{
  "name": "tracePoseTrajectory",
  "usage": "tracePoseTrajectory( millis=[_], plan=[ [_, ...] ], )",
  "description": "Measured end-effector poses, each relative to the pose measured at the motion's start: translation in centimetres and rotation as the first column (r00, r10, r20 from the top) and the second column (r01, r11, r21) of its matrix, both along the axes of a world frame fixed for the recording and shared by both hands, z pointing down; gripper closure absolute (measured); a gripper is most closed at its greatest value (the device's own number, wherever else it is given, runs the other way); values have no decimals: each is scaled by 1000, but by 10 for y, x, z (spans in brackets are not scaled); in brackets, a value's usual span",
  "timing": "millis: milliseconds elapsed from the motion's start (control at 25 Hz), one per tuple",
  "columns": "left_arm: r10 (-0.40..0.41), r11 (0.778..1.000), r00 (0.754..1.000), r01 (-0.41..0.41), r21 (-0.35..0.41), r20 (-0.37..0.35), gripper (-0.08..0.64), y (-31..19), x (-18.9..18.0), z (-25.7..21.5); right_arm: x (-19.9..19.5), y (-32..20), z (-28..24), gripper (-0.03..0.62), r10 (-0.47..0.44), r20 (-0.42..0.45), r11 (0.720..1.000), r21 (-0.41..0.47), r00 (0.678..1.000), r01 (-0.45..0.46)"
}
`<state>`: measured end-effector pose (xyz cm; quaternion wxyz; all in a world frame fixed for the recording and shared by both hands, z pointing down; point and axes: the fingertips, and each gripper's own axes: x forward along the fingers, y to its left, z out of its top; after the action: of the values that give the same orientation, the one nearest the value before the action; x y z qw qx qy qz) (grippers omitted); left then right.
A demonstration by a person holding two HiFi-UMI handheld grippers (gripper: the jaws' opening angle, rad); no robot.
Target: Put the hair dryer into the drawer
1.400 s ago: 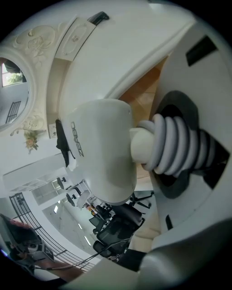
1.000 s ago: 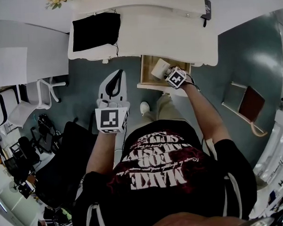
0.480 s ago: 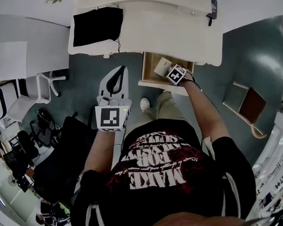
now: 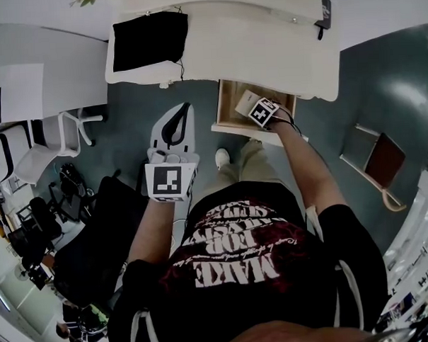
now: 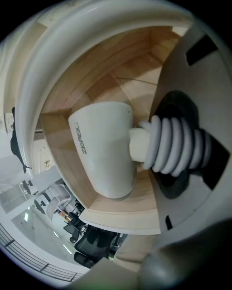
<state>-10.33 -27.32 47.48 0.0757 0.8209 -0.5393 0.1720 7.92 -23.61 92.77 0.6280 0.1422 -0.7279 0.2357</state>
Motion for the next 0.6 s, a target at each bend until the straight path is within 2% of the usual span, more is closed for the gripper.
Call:
tracePoseTrajectory(
  millis=[240,480,600],
  plan=[
    [-4,1000,1000,4,-6,-2,555,5,-2,0,6,7,8,376,27,-45,999,26,999,-26],
    [11,1000,1000,-11,2,-12,555,9,1,-1,14,7,-3,316,55,-2,996,64,998,-55],
    [26,1000,999,-25,14,-26,555,11,6,-4,18,7,-16,307,64,21,993,94,998,-65]
  ],
)
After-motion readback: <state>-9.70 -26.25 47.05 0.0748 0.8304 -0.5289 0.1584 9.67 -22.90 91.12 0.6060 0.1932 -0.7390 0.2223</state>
